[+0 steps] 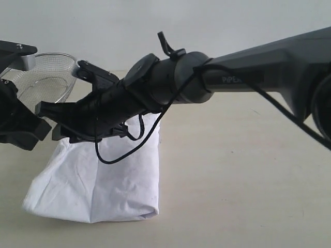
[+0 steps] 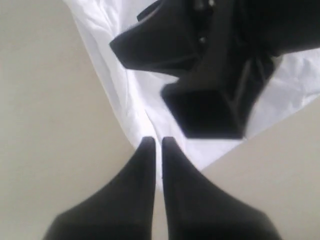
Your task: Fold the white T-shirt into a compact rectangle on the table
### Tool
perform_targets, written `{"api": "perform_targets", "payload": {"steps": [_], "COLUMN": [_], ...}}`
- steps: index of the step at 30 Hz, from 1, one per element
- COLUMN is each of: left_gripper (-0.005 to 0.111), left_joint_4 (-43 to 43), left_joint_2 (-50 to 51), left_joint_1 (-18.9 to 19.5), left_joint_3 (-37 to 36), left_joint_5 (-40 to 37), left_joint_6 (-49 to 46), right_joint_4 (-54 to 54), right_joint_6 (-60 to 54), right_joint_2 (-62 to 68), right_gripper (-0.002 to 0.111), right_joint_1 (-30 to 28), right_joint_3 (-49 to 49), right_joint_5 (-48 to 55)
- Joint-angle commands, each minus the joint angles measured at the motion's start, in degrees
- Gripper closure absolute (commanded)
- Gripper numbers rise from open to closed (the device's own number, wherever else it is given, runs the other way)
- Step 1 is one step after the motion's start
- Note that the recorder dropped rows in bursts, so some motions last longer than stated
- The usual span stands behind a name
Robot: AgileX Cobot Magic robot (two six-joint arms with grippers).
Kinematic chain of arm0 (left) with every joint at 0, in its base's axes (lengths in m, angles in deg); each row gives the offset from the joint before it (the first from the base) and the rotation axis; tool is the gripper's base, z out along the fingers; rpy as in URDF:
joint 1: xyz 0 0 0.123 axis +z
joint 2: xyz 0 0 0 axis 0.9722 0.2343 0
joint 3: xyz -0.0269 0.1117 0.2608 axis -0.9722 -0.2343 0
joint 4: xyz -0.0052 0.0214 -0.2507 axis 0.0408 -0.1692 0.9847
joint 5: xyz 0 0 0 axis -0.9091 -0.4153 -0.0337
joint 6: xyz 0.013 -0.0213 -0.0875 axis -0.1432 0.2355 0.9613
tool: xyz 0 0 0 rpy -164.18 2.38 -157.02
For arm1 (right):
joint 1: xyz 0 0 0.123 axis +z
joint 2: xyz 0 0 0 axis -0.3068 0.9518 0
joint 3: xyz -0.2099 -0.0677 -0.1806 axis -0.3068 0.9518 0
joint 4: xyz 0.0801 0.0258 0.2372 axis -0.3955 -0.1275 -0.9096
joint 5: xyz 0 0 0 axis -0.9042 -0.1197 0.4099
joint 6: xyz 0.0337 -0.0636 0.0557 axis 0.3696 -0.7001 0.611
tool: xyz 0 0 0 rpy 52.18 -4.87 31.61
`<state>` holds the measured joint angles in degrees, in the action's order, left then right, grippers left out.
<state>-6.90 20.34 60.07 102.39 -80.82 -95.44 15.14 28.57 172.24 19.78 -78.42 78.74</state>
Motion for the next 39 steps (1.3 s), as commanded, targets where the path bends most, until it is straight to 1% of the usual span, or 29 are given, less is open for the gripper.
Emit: {"api": "perform_targets", "payload": {"steps": [1,6,10,12,15,16,18,22,23,24,28,34,39], "left_gripper": [0.102,0.102,0.102,0.102,0.102,0.102,0.102,0.102,0.102,0.102,0.102,0.102,0.102], "left_joint_4": [-0.93,-0.93,-0.45,-0.45,-0.33,-0.19,0.75,3.48,4.4,5.26,8.77,8.86,9.56], "left_joint_2": [-0.43,-0.43,-0.43,-0.43,-0.43,-0.43,-0.43,0.43,1.01,1.77,5.8,11.15,13.54], "left_joint_1": [0.03,0.03,0.03,0.03,0.03,0.03,0.03,0.03,0.03,0.03,0.03,0.03,0.03], "left_joint_3": [-0.14,-0.14,-0.14,-0.14,-0.14,-0.14,-0.14,-0.21,-0.21,-0.21,-0.21,-0.21,-0.21], "left_joint_5": [0.28,1.91,2.41,2.41,2.83,2.96,3.24,5.17,5.76,6.16,7.37,12.47,15.45], "left_joint_6": [1.33,1.33,1.33,1.33,1.33,1.33,1.33,-0.12,-1.14,-1.92,-5.87,-5.96,-5.96], "right_joint_4": [5.76,17.79,32.13,37.83,40.67,40.79,40.49,40.32,40.32,40.32,39.23,29.1,22.88], "right_joint_6": [1.38,9.74,18.96,20.72,20.49,19.93,19.18,18.82,18.82,18.66,17.38,10.47,5.88], "right_joint_2": [-4.28,-5.95,-6.51,-6.77,-6.84,-6.84,-7.01,-7.38,-7.38,-7.38,-7.38,-5.87,-3.88], "right_gripper": [0.091,0.091,0.091,0.091,0.091,0.089,0.081,0.049,0.046,0.046,0.056,0.055,0.055], "right_joint_1": [-1.64,-4.58,-7.03,-8.17,-10.44,-11.19,-12.39,-14.35,-14.77,-15.24,-17.85,-21.39,-22.45], "right_joint_3": [-0.29,-0.29,-0.29,-0.29,-0.29,-0.29,-0.29,-0.29,-0.29,-0.18,-0.18,-0.18,2.31], "right_joint_5": [1.95,6.87,13.17,16.43,21.06,22.51,24.18,25.72,26.4,26.95,28.0,30.53,30.31]}}
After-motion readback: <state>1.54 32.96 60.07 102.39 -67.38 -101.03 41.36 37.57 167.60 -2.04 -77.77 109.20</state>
